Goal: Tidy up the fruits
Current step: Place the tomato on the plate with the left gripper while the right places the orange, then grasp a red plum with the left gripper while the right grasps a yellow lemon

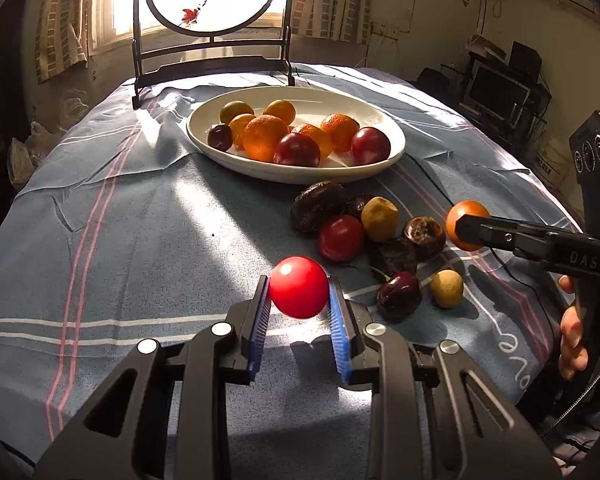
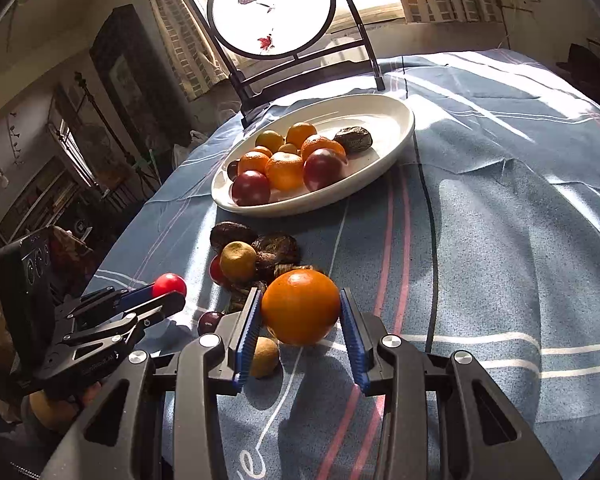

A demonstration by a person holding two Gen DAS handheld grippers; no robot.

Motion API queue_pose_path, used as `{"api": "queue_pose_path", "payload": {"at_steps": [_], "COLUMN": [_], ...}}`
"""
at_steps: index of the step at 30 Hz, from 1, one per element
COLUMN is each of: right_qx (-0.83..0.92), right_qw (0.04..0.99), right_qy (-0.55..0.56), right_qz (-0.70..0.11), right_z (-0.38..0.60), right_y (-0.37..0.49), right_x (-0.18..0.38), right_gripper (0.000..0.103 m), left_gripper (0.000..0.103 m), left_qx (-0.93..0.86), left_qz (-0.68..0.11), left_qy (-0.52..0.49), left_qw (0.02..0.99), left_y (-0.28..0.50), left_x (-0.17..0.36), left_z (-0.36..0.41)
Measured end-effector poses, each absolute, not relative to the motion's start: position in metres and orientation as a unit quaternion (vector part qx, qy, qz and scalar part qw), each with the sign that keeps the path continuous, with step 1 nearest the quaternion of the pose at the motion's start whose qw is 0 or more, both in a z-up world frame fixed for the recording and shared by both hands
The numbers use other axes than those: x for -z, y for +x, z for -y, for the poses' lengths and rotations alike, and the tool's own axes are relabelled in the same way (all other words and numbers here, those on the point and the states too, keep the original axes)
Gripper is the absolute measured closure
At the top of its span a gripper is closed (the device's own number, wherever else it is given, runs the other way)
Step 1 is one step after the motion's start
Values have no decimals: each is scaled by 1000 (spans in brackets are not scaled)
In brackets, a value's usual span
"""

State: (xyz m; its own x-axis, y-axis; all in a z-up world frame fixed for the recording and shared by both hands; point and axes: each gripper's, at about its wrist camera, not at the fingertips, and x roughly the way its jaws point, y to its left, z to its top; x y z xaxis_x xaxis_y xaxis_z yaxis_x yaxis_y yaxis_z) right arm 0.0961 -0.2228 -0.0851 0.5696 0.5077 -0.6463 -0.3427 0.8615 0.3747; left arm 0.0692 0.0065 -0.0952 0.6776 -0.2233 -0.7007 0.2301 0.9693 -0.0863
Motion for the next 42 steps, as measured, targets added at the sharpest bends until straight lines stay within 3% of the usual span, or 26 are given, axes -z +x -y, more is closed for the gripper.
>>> {"api": "queue_pose_path", "payload": {"at_steps": [8,15,21,24,31,35,42], "right_qx": [-238,-233,-205,-187,-205,-206,-207], "right_qw": [893,893,889,896,901,903,903], "right_qy": [124,132,139,131,127,130,128], "right_qz": [-362,-362,-385,-380,-360,-353,-354], "right_z": [241,227,210,207,222,239,257], "right_y": [127,198,256,265,221,176,104], "right_x": [53,33,42,42,35,44,70], "right_gripper": [64,64,61,58,56,49,50], "left_gripper": [76,76,75,69,49,49,49], "left_qx": [128,146,131,116,118,145,181], "left_qz": [-354,-342,-381,-386,-349,-351,-361], "left_qy": [-6,-7,-25,-38,-19,34,83], "left_qw": [927,928,915,914,930,924,911], "left_y": [89,159,234,247,185,129,54], "left_x": [67,34,47,49,35,48,81], "left_z": [-14,6,23,18,6,15,38]}}
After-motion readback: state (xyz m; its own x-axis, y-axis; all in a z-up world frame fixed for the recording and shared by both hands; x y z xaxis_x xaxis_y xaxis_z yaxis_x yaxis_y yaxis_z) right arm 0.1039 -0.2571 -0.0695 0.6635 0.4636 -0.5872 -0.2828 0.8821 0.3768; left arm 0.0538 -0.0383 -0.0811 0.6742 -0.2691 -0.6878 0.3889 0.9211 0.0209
